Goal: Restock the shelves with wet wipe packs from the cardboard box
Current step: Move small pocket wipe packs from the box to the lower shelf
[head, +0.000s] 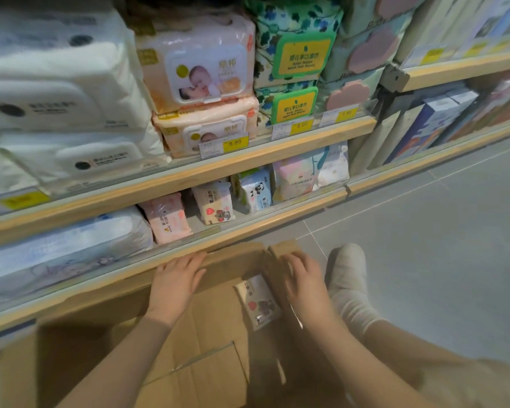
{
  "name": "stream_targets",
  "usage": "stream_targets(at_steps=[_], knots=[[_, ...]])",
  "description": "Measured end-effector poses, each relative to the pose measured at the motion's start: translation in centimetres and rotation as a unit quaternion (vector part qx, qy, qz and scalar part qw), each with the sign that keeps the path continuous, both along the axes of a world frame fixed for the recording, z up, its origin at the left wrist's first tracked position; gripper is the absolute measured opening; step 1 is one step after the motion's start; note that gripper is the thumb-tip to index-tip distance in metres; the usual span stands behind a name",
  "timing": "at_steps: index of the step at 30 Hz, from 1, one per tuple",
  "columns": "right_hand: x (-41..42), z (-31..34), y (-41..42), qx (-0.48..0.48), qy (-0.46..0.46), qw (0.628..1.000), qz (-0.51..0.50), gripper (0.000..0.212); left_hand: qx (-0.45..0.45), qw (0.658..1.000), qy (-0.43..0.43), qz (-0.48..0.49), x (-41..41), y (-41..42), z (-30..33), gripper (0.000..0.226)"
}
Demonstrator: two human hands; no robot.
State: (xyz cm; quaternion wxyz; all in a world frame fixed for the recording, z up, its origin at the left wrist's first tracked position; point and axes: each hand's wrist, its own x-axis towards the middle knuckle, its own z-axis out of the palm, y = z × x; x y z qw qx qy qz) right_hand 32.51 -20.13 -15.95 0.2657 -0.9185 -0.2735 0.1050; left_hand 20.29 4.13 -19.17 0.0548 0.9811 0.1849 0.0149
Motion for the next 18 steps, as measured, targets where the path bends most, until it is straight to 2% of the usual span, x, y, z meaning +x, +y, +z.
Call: stream_targets(at_steps=[2, 3, 5, 8, 11, 13, 18], knots=[[-1.2, 0.0, 1.0, 0.01, -0.059, 0.997, 0.05, 0.037, 0.008, 1.0, -0.001, -0.005, 0.1, 0.1, -0.2, 0.034], [-2.0, -0.6, 1.7, 0.008, -0.057, 0.995, 0.076, 0.037, 0.015, 1.0, -0.001, -0.006, 0.0, 0.0, -0.2, 0.031], [-3.4, -2.8, 2.9, -0.023, -0.001, 0.996, 0.088, 0.039, 0.026, 1.0, -0.008, -0.009, -0.1, 0.0, -0.5, 0.027], [-3.8, -7.3, 3.9, -0.136, 0.136, 0.981, 0.014, 0.048, 0.024, 1.0, -0.019, -0.007, -0.1, 0.1, -1.1, 0.032], [-3.5, -10.6, 4.5, -0.191, 0.218, 0.957, -0.029, 0.038, 0.008, 1.0, -0.023, 0.002, 0.1, 0.3, -1.7, 0.034], [-3.5, -12.1, 5.0, -0.206, 0.224, 0.952, -0.042, 0.041, 0.012, 0.999, -0.032, -0.003, 0.0, 0.4, -2.0, 0.033], [-3.6, -13.4, 6.3, -0.247, 0.184, 0.951, -0.043, 0.072, 0.016, 0.997, -0.068, -0.015, -0.1, 0.3, -1.9, 0.034]])
